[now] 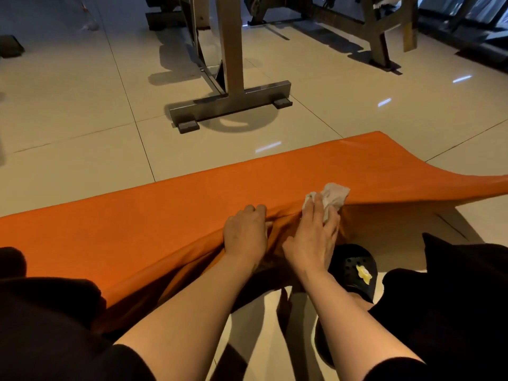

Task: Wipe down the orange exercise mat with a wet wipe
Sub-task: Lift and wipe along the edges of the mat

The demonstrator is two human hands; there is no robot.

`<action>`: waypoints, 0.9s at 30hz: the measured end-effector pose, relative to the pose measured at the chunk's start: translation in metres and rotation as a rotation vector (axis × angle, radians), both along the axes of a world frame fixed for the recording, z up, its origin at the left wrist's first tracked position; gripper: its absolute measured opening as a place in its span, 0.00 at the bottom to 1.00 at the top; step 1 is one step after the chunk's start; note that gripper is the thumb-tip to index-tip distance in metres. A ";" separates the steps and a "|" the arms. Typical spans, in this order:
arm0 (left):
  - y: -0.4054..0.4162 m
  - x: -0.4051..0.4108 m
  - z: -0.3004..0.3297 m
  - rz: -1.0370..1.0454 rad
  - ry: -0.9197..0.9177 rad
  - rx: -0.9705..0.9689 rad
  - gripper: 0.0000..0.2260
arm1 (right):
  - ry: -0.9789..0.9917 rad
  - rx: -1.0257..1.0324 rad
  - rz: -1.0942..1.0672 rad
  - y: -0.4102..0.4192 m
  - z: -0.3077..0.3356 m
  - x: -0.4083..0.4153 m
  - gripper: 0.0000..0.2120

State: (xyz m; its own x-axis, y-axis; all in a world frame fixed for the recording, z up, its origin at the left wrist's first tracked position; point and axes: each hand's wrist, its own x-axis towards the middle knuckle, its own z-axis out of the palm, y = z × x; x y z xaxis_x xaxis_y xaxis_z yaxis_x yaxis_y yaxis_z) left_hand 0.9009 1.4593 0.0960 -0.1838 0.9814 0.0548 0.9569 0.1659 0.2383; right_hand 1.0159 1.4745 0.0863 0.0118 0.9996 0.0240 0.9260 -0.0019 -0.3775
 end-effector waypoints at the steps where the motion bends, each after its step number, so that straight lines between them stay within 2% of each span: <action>1: 0.001 -0.001 -0.002 0.004 -0.012 0.004 0.12 | -0.037 0.028 0.106 -0.003 -0.001 -0.005 0.43; 3: 0.002 0.000 -0.005 0.002 -0.018 0.009 0.09 | -0.053 0.040 0.380 -0.012 -0.005 -0.014 0.41; 5: -0.001 0.004 -0.008 -0.013 -0.020 -0.001 0.09 | -0.036 0.086 0.465 -0.018 -0.009 -0.012 0.38; 7: -0.003 0.007 -0.009 -0.037 -0.011 -0.010 0.12 | -0.025 0.178 0.289 -0.014 -0.012 0.005 0.35; 10: -0.006 0.010 -0.010 -0.030 0.002 -0.021 0.13 | -0.017 0.076 -0.025 -0.010 -0.009 0.032 0.42; 12: -0.007 0.011 -0.010 -0.027 0.017 -0.032 0.14 | 0.018 0.041 -0.005 -0.016 -0.007 0.031 0.44; 17: -0.007 0.007 -0.006 0.001 -0.040 -0.012 0.13 | 0.015 0.063 0.325 -0.030 -0.015 0.023 0.44; 18: -0.007 0.007 -0.006 -0.001 -0.047 -0.010 0.13 | -0.023 0.094 0.320 -0.026 -0.017 0.029 0.45; 20: -0.009 0.009 -0.004 -0.003 -0.058 -0.018 0.13 | -0.034 0.140 0.151 -0.021 -0.018 0.049 0.47; 23: -0.013 0.012 -0.003 -0.007 -0.053 -0.022 0.13 | 0.006 0.059 -0.101 -0.019 -0.012 0.066 0.49; 27: -0.014 0.019 -0.002 -0.026 -0.065 -0.072 0.19 | 0.125 -0.033 -0.109 -0.010 -0.009 0.057 0.50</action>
State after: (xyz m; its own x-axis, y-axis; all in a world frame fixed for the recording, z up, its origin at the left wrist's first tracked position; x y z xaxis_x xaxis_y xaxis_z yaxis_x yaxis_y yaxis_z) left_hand 0.9200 1.4449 0.0944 -0.1589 0.9869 -0.0275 0.9441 0.1601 0.2881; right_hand 1.0728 1.4649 0.0777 0.1211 0.9925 -0.0175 0.8655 -0.1142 -0.4877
